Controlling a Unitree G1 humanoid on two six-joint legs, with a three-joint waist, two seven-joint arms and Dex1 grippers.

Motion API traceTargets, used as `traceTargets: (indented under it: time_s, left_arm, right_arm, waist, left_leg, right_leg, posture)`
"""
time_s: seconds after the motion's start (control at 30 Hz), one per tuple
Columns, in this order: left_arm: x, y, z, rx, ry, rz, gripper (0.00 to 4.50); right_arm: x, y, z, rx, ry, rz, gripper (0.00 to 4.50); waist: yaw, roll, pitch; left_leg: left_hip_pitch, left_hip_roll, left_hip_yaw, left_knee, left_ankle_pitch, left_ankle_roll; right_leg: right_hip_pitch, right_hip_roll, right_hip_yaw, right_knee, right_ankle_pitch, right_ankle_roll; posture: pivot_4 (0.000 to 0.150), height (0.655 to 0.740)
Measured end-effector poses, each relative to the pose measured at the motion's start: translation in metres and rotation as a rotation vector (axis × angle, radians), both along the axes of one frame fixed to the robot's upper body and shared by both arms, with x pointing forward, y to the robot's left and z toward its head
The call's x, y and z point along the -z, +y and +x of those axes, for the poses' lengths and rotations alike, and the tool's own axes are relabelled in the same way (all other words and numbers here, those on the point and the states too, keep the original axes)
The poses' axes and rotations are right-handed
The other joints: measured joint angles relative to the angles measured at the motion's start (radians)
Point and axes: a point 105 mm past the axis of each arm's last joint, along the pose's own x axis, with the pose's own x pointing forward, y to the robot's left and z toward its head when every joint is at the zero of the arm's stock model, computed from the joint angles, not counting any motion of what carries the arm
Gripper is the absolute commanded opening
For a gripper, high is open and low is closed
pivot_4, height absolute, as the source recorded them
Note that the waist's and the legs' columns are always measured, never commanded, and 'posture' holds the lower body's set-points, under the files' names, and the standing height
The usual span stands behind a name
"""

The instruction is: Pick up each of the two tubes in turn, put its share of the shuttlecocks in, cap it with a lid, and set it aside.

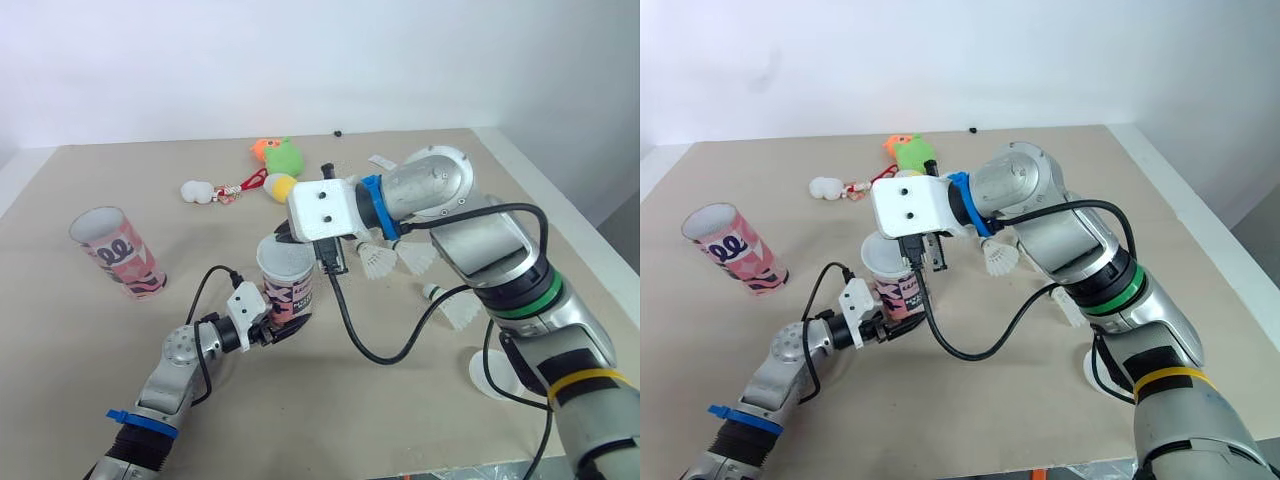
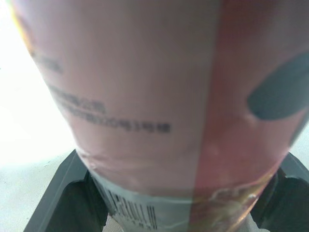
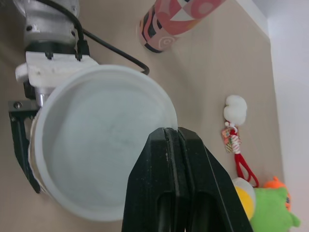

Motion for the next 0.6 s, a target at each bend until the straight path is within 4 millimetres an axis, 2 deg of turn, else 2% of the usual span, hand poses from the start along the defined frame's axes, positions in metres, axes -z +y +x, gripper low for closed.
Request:
traceTargets:
  time_s: [0.6]
  left_arm:
    - [-0.0015,-0.0028,-0.0002,0.015,-0.016,0.005,2.98]
  right_arm:
    - [0.0003,-0.0043,-0.0064,-0.034,-0.062,-0.071,0.09]
  waist:
    - [0.0,0.0,0.0]
  left_leg:
    - [-0.001,-0.001,0.001,-0.006,0.0,0.0]
  right_leg:
    - [0.001,-0.003,-0.002,-0.01,0.001,0.001]
  posture:
    - [0.15,0.74]
